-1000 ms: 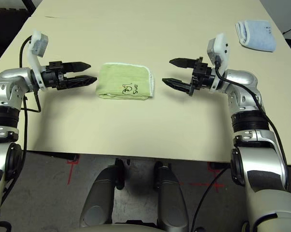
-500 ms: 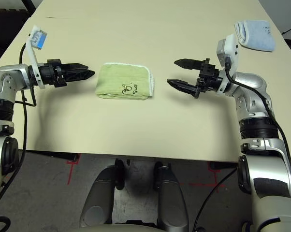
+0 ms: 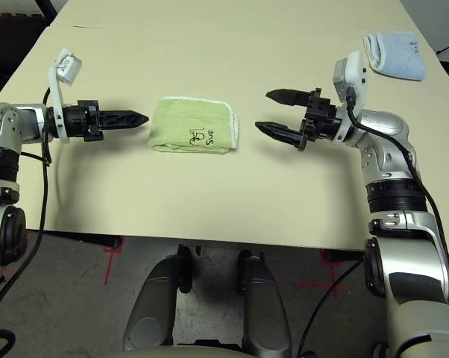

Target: Fold the towel and set it aside.

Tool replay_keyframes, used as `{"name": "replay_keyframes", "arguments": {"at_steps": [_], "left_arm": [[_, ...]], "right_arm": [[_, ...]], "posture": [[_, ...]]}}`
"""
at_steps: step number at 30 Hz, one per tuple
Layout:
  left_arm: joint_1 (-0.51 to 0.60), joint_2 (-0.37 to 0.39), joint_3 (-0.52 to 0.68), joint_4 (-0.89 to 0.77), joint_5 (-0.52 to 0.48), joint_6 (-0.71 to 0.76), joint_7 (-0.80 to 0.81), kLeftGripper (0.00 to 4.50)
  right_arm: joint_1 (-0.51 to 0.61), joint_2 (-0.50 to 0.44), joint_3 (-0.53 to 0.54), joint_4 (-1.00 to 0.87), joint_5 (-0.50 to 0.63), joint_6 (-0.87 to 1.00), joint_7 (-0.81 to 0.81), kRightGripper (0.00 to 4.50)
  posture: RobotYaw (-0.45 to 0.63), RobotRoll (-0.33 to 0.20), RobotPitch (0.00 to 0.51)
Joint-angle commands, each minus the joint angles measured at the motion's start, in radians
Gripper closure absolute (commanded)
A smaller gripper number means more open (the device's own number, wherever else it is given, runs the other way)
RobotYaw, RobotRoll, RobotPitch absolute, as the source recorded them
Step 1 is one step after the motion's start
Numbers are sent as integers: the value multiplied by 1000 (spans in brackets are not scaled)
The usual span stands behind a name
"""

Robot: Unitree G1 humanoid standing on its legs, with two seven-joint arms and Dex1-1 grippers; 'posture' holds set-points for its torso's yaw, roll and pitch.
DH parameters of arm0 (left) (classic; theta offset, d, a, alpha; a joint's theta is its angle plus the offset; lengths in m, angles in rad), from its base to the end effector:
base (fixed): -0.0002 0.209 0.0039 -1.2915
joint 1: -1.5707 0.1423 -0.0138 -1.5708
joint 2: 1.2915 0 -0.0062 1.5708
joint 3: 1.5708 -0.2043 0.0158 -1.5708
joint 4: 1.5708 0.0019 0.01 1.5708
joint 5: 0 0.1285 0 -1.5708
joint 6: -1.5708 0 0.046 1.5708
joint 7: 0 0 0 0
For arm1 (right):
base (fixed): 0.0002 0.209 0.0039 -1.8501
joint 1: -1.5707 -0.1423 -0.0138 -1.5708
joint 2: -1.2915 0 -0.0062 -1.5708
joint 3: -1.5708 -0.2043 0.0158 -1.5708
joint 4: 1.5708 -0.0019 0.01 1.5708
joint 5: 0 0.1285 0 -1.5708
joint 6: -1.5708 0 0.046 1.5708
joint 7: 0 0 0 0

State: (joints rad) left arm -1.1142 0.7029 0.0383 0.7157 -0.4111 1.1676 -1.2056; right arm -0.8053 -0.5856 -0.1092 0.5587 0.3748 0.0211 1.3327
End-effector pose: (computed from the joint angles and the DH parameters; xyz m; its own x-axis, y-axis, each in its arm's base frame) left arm 0.3361 0.2813 0.2299 0.4765 -0.8389 -0.2631 0.6350 0.5354 -0.5569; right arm 0.3276 -0.2741 0.1904 0.4021 0.9150 0.0316 -0.8645 0.3908 -0.3159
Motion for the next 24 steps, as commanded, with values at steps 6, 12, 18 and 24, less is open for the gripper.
{"name": "replay_keyframes", "arguments": {"at_steps": [6, 12, 18, 24], "left_arm": [[-33, -41, 6, 79, -10, 65, 42, 0], [-48, -68, -18, 122, 18, 37, 63, 0], [-59, -48, -45, 160, 51, -10, 64, 0], [-57, -59, -90, 177, 80, -14, 59, 0]], "right_arm": [[-23, -1, -5, 133, -10, -88, 44, 44], [-17, -3, -9, 176, -9, -133, 66, 44], [1, -3, -14, 190, -7, -162, 77, 44], [0, 0, -11, 180, -3, -160, 76, 44]], "posture": [[-34, 0, 257], [-37, 0, 264], [-37, 0, 264], [-43, 0, 274]]}}
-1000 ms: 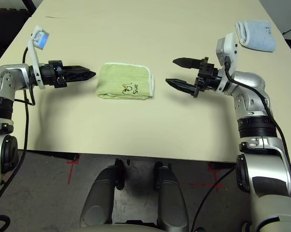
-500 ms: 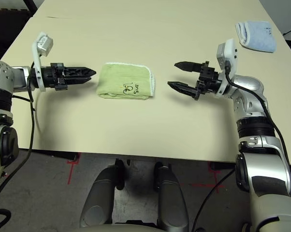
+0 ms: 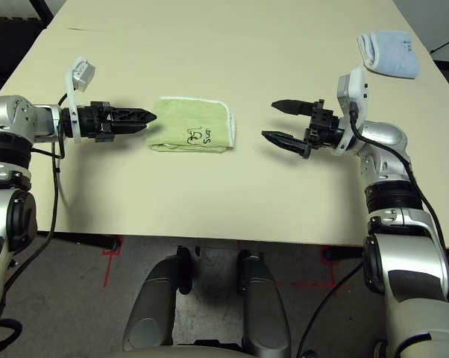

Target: Fold the towel and set it aside.

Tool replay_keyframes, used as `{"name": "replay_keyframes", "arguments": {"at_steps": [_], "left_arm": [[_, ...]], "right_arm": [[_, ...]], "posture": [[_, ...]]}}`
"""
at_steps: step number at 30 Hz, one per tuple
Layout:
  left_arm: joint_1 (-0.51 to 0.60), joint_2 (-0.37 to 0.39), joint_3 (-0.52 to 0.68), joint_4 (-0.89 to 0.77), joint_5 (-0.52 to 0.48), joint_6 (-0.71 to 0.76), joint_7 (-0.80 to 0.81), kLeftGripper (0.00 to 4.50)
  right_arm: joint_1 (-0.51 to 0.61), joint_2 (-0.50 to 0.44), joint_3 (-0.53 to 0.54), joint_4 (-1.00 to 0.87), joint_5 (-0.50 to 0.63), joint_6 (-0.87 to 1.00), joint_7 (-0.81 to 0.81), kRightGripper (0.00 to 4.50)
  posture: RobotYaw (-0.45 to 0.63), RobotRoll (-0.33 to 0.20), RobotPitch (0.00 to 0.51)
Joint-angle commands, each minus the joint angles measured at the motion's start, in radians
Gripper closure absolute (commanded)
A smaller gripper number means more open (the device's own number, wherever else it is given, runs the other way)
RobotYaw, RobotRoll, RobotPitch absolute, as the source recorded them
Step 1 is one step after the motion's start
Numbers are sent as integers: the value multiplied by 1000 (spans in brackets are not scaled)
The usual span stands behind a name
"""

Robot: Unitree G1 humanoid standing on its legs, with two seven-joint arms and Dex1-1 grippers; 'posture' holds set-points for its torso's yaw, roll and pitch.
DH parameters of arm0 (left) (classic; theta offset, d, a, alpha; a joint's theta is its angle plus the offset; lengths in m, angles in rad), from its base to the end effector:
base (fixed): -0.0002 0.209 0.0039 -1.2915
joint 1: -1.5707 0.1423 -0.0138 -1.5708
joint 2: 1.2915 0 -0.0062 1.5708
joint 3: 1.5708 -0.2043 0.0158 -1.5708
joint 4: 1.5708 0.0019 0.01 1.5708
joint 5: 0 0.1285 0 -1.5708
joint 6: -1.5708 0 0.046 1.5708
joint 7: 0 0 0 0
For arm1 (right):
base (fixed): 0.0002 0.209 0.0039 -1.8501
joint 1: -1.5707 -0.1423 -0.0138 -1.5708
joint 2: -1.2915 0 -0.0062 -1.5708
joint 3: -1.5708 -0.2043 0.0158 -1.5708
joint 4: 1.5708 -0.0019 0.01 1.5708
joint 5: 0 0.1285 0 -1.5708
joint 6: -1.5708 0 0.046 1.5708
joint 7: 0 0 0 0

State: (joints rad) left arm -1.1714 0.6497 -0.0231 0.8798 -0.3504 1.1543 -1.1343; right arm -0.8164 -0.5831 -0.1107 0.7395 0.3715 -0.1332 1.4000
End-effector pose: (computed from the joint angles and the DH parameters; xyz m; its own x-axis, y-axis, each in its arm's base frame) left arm 0.3469 0.2697 0.2160 0.4880 -0.7825 -0.3867 0.5221 0.6167 -0.5891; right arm 0.3302 -0.2854 0.1720 0.3995 0.9163 0.0287 -0.8671 0.3879 -0.3126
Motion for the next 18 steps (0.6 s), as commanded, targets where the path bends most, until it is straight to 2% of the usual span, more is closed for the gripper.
{"name": "replay_keyframes", "arguments": {"at_steps": [1, 10, 18], "left_arm": [[0, -11, -32, 14, 20, 2, -13, 0], [-45, -94, 4, 59, 5, 7, 26, 0], [-59, -150, 9, 66, 8, 9, 35, 0]], "right_arm": [[11, -3, -10, -7, 2, -2, 7, 44], [5, -12, -11, -33, 6, 27, 0, 44], [40, 0, 1, -226, 21, 145, -71, 44]], "posture": [[-44, 0, 274], [-52, 0, 273], [-55, 0, 269]]}}
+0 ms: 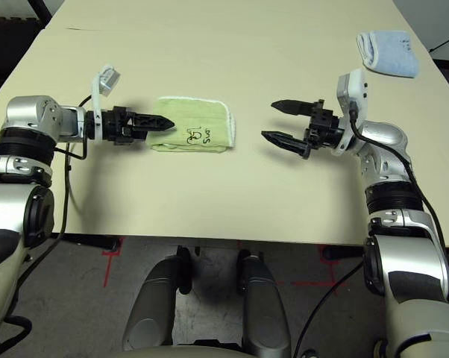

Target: Fold the towel and set it aside.

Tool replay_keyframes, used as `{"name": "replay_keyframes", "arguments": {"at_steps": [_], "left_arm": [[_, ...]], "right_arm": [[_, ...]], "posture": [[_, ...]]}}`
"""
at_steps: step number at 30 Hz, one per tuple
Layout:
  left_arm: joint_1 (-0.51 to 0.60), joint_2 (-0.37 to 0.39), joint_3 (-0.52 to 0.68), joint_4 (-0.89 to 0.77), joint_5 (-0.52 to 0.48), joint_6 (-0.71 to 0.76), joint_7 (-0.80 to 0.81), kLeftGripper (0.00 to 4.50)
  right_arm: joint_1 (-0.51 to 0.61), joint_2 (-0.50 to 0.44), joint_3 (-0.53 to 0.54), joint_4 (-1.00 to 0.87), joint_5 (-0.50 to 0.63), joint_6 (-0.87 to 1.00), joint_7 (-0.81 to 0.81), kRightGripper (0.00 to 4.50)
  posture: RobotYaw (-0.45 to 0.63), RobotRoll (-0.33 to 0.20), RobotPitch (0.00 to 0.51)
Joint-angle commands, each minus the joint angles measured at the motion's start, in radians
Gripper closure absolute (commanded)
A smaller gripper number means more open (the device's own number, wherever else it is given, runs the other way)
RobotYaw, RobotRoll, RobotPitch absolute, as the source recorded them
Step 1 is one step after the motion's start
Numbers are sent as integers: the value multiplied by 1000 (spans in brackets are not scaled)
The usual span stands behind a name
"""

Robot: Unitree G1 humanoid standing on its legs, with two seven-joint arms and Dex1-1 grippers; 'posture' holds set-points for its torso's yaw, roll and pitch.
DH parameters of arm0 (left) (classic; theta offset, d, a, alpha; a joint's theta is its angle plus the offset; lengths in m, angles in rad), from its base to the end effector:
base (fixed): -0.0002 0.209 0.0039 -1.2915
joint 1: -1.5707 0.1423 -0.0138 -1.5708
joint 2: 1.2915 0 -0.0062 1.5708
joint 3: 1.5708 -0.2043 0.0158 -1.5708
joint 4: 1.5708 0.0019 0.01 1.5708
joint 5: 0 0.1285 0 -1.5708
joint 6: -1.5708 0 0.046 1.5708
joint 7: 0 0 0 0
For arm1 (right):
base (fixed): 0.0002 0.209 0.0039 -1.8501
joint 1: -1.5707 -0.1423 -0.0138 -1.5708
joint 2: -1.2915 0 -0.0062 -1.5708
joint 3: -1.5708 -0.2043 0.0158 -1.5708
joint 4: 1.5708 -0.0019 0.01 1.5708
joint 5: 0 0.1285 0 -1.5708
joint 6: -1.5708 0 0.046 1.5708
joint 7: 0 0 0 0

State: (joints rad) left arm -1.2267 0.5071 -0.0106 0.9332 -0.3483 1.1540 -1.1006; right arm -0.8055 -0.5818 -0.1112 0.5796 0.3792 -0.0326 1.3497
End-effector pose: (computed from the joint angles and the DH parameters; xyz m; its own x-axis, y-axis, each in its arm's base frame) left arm 0.3626 0.2235 0.2095 0.4000 -0.8439 -0.3576 0.5595 0.5339 -0.6340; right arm 0.3276 -0.2747 0.1891 0.3888 0.9203 0.0437 -0.8584 0.3791 -0.3456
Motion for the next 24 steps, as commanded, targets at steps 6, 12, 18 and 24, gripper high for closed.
{"name": "replay_keyframes", "arguments": {"at_steps": [6, 12, 18, 24], "left_arm": [[2, -13, -9, 15, 18, -5, 15, 1302], [3, -16, -4, 17, 22, -3, 22, 3665], [7, -23, 5, 13, 17, -2, 35, 4473], [-12, -23, 72, 27, 2, -36, 95, 4473]], "right_arm": [[69, -1, 8, -244, 30, 156, -90, 0], [107, -5, 8, -355, 46, 221, -132, 0], [175, -12, 4, -534, 77, 313, -197, 0], [226, -21, -35, -481, 93, 263, -181, 0]], "posture": [[-58, 0, 261], [-58, 0, 261], [-58, 0, 253], [-56, 0, 256]]}}
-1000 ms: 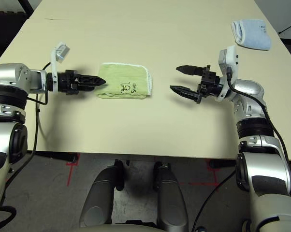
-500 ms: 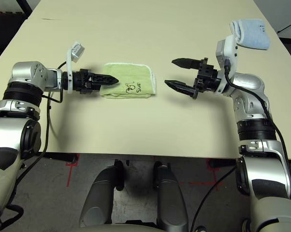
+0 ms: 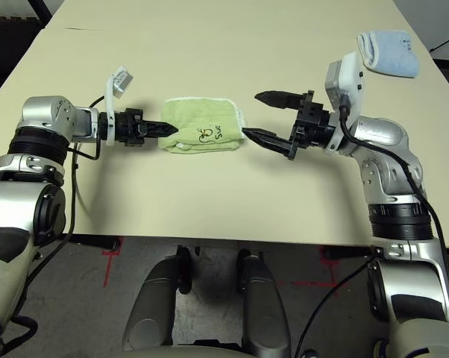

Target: Fold the towel and set it aside.

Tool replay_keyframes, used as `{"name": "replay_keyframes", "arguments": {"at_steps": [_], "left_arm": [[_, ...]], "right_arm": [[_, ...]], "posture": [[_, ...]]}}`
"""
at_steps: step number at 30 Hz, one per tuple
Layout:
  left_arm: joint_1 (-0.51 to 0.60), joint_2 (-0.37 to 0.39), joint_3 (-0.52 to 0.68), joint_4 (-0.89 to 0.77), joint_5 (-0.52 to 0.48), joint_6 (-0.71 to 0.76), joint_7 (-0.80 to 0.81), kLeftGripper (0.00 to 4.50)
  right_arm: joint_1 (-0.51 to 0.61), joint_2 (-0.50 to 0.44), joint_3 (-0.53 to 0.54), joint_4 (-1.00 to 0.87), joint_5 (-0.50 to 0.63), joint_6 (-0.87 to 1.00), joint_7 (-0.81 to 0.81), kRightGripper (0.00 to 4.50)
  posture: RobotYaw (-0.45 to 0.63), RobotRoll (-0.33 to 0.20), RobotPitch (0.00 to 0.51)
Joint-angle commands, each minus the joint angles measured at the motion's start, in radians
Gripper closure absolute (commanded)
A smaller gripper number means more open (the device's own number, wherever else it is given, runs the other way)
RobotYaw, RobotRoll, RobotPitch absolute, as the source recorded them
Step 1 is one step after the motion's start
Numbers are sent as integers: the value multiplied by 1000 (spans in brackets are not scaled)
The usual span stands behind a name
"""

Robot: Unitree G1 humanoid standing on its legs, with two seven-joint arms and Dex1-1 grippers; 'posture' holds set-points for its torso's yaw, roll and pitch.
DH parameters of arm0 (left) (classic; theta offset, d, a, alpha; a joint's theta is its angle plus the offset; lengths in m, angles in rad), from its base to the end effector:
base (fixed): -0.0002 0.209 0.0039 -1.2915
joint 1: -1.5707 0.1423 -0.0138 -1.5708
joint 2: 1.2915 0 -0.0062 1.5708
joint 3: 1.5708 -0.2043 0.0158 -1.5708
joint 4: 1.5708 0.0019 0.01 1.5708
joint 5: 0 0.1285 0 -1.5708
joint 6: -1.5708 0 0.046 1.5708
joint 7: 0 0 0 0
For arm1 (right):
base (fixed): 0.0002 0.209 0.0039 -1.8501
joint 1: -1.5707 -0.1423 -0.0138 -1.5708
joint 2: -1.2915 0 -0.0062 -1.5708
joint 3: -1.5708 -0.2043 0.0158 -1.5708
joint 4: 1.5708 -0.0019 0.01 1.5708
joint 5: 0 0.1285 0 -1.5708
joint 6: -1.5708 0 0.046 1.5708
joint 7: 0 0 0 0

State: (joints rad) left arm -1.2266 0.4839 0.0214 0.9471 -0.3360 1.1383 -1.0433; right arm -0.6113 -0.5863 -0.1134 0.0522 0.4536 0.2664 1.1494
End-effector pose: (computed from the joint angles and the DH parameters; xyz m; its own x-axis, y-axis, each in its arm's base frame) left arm 0.3642 0.2190 0.2062 0.4298 -0.8240 -0.3691 0.5413 0.5623 -0.6251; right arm 0.2886 -0.2491 0.1961 0.4008 0.9143 0.0587 -0.8533 0.3959 -0.3394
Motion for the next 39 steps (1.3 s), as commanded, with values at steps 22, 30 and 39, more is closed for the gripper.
{"name": "replay_keyframes", "arguments": {"at_steps": [22, 30, 39], "left_arm": [[-157, 59, 355, 94, -82, -323, 312, 4473], [-174, 71, 474, 226, -107, -595, 455, 4473], [-174, 63, 560, 286, -124, -888, 576, 4473]], "right_arm": [[-253, 20, -100, 1064, -102, -547, 189, 0], [-268, 73, -90, 1049, -131, -567, 166, 0], [-206, 109, -97, 878, -105, -508, 141, 0]], "posture": [[-16, 0, 263], [-26, 0, 265], [-33, 0, 268]]}}
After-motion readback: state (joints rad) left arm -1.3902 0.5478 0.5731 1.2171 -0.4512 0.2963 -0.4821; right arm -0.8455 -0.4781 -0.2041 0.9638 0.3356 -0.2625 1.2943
